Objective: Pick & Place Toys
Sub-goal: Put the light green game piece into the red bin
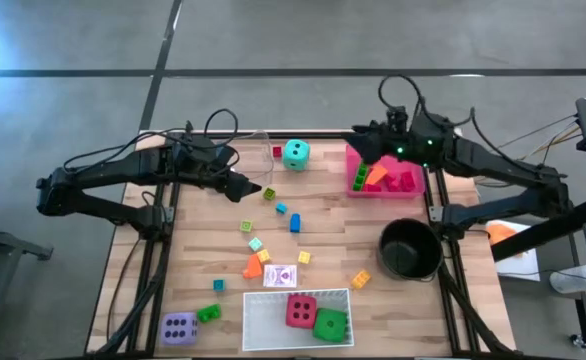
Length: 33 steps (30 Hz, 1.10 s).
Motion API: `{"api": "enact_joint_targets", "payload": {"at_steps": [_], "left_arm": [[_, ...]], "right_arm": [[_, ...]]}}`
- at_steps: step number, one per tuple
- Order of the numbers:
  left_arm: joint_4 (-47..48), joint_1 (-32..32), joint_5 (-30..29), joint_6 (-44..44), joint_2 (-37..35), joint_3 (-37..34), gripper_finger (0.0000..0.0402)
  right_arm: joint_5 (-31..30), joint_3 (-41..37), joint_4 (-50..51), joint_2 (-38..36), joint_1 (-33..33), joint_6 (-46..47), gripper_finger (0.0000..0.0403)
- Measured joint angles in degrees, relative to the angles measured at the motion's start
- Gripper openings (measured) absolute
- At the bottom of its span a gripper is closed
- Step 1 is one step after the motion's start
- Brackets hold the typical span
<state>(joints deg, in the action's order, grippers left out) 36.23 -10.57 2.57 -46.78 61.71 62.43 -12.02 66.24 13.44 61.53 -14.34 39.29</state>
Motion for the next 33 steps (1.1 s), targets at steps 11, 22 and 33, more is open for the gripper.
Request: {"api": "enact_joint_targets", "payload": {"at_steps": [11, 22, 33], "left_arm": [[0.0, 0.0, 0.0, 0.0, 0.0, 0.0, 0.0379], [0.0, 0.0, 0.0, 0.0, 0.0, 0.0, 0.0379], [0.0, 0.0, 0.0, 0.0, 0.0, 0.0, 0.0379]], "right_arm": [[9.5, 0.0, -19.0, 3.8, 5.6, -29.3, 0.0343], [8.8, -0.1, -27.9, 6.6, 3.7, -16.8, 0.0343], [9.0, -0.1, -29.2, 6.6, 3.9, -8.5, 0.0343]]}}
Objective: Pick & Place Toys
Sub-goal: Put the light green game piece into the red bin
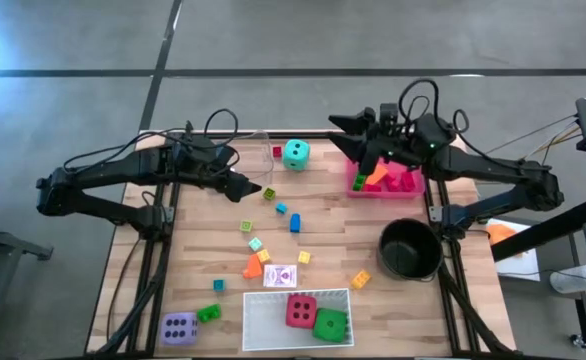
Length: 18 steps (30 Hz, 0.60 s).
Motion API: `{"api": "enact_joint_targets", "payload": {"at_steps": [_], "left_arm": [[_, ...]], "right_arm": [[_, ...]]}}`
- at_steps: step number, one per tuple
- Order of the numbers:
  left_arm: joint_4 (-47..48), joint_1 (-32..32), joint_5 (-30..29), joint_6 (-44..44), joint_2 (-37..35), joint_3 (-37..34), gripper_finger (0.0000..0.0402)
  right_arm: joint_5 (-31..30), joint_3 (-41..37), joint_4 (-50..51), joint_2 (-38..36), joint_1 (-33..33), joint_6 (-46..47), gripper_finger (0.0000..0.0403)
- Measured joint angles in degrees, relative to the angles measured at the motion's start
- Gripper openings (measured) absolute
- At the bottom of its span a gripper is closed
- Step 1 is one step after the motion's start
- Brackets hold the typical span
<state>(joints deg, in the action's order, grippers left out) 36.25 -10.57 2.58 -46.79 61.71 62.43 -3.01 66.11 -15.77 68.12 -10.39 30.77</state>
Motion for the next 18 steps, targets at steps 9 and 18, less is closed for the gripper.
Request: {"api": "enact_joint_targets", "payload": {"at_steps": [9, 18], "left_arm": [[0.0, 0.0, 0.0, 0.0, 0.0, 0.0, 0.0379], [0.0, 0.0, 0.0, 0.0, 0.0, 0.0, 0.0379]], "right_arm": [[0.1, -1.1, 1.0, 2.5, 2.6, 11.5, 0.0343], [7.3, 0.5, 0.4, 8.2, 2.1, 26.3, 0.0343]]}}
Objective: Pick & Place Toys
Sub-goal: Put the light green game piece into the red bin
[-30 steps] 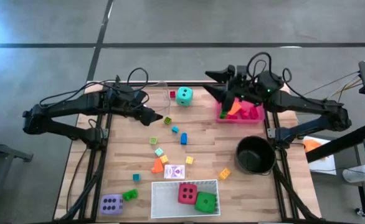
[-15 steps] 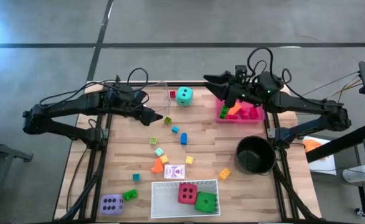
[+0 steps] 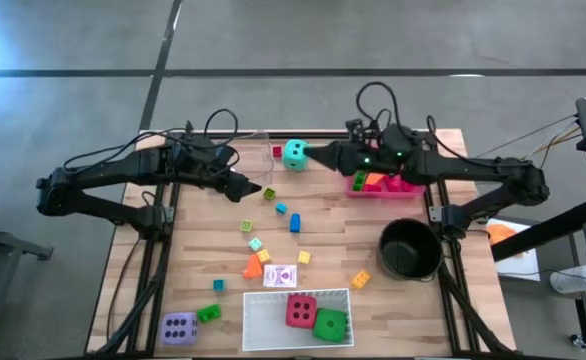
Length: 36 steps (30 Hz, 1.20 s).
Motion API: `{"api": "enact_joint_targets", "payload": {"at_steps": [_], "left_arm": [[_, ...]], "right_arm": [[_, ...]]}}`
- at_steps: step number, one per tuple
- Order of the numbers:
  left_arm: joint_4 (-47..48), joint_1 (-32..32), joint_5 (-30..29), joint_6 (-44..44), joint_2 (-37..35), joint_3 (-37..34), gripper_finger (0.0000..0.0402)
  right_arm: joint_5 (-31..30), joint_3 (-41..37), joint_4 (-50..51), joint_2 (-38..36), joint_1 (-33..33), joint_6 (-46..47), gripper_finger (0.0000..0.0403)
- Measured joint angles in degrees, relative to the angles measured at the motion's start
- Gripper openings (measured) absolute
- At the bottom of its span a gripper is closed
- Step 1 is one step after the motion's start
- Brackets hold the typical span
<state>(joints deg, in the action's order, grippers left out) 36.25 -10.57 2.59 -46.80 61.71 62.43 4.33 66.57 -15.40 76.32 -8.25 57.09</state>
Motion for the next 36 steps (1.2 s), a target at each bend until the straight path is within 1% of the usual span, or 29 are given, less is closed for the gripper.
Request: {"api": "enact_joint_targets", "payload": {"at_steps": [3, 4, 6, 8, 10, 13, 15, 17, 20, 23, 27, 31, 36], "left_arm": [[0.0, 0.0, 0.0, 0.0, 0.0, 0.0, 0.0379], [0.0, 0.0, 0.0, 0.0, 0.0, 0.0, 0.0379], [-0.6, 0.0, 0.0, -0.4, 0.0, 0.0, 0.0379], [-1.0, 0.0, 0.0, -4.2, 0.0, 0.0, 0.0379], [-1.5, -0.1, -2.4, -5.3, 0.0, 0.0, 0.0379], [-3.0, -0.6, -4.7, -4.3, 0.5, 0.0, 0.0379], [-3.1, -0.7, -4.4, -2.5, 1.2, 0.0, 0.0379], [-2.2, -0.6, -3.6, -0.7, 2.5, 0.0, 0.0379], [2.1, -0.5, -2.8, -1.2, 5.5, 0.0, 0.0379], [7.8, -0.6, -1.6, -6.3, 9.1, 0.0, 0.0379], [13.0, -0.5, -0.5, -9.9, 13.7, 0.0, 0.0379], [16.5, -0.3, -0.6, -11.7, 17.3, 0.0, 0.0379], [20.7, 0.1, -1.2, -12.9, 21.9, 0.0, 0.0379]], "right_arm": [[10.5, 0.4, 0.0, 1.6, -0.6, -6.7, 0.0343], [12.7, 0.5, 0.0, 2.1, -0.6, -8.4, 0.0343], [15.0, 0.5, 0.2, 2.6, -0.6, -9.6, 0.0343], [15.3, 0.4, 0.3, 2.5, -0.6, -9.9, 0.0343], [15.2, 0.1, 0.5, 2.1, -0.6, -10.4, 0.0343], [15.2, -0.1, 2.4, 1.1, -0.7, -10.7, 0.0343], [15.2, 0.0, 3.2, 0.5, -0.7, -11.8, 0.0343], [15.3, 0.0, 6.2, -0.4, -0.7, -13.5, 0.0343], [15.3, 0.0, 11.7, -1.8, -0.7, -17.0, 0.0343], [15.3, 0.0, 16.8, -3.2, -0.7, -18.3, 0.0343], [16.3, 0.0, 21.3, -4.4, -0.7, -18.7, 0.0343], [19.5, 0.0, 22.4, -4.6, -0.6, -18.2, 0.0343], [20.9, -0.1, 24.1, -4.2, -0.4, -17.4, 0.0343]]}}
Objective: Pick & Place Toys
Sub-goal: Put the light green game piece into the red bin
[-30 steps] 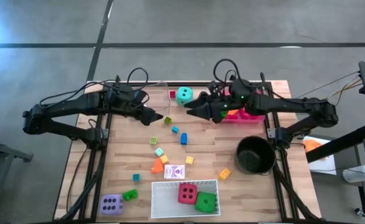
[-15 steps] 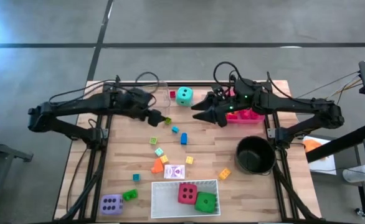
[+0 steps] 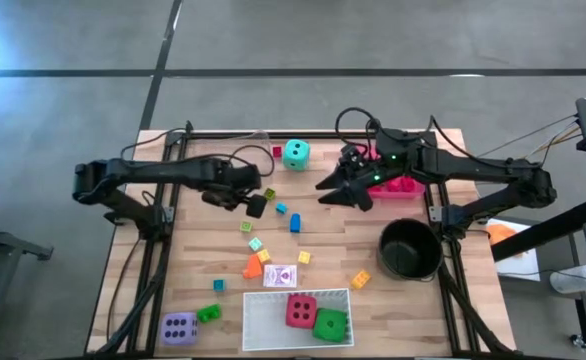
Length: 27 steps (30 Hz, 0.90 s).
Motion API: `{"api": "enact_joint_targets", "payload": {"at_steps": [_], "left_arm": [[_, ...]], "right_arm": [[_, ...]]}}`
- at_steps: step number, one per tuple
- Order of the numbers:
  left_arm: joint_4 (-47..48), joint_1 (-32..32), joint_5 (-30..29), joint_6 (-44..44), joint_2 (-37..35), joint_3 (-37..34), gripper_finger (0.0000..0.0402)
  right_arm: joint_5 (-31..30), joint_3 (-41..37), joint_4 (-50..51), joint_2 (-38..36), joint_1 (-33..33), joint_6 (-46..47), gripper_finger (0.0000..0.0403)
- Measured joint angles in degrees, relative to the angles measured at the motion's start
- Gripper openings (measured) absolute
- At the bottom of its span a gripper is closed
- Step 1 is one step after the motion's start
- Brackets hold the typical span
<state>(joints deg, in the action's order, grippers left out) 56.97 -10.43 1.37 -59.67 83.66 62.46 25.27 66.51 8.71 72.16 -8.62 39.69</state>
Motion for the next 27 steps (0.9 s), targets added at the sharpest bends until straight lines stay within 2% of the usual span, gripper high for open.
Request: {"api": "enact_joint_targets", "payload": {"at_steps": [12, 21, 27], "left_arm": [[-0.4, 3.1, -2.9, -2.4, 11.1, -1.1, 0.0379], [-11.8, 5.4, -3.3, -5.8, 11.2, -7.7, 0.0379], [-12.8, 5.6, -3.1, -7.3, 11.2, -9.7, 0.0374]], "right_arm": [[-0.7, 0.0, 2.0, -3.7, 0.0, 0.1, 0.0343], [-3.3, -0.1, 3.9, -8.4, 0.0, -0.9, 0.0343], [-4.6, -0.1, 4.5, -9.9, 0.0, -0.9, 0.0343]]}}
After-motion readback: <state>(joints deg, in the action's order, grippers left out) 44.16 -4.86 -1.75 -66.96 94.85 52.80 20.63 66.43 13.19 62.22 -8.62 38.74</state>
